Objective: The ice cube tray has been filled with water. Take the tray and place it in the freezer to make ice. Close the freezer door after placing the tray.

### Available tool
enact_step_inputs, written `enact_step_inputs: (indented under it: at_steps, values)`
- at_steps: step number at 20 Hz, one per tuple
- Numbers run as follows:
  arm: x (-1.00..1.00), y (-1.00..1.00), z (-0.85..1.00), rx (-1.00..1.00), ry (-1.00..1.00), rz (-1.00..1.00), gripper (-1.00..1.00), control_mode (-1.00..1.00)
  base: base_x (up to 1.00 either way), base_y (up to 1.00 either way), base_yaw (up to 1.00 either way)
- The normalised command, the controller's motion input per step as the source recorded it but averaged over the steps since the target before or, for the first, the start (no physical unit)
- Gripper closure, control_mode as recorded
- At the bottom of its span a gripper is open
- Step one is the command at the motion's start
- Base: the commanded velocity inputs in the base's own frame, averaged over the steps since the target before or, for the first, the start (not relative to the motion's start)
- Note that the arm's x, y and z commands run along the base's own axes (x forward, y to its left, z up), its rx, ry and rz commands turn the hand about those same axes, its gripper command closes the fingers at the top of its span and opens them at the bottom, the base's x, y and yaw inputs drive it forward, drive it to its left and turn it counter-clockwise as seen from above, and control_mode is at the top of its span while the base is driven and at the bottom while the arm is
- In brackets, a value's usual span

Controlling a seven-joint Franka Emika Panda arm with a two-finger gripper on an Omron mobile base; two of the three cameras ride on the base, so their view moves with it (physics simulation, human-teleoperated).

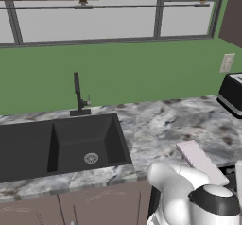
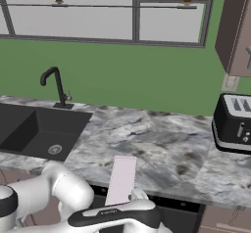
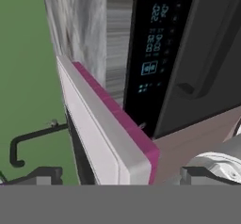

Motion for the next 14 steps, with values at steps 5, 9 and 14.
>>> enact_step_inputs:
  at_steps: [5, 9, 14]
  values:
    - [0.0, 0.15, -0.06, 0.08, 0.0, 0.0, -1.0, -1.0, 0.0, 0.0, 0.0]
    - [0.0, 0.17, -0.04, 0.07, 0.0, 0.0, -1.0, -1.0, 0.0, 0.0, 0.0]
    - [0.0, 0.15, -0.05, 0.01, 0.0, 0.0, -1.0, -1.0, 0.0, 0.0, 0.0]
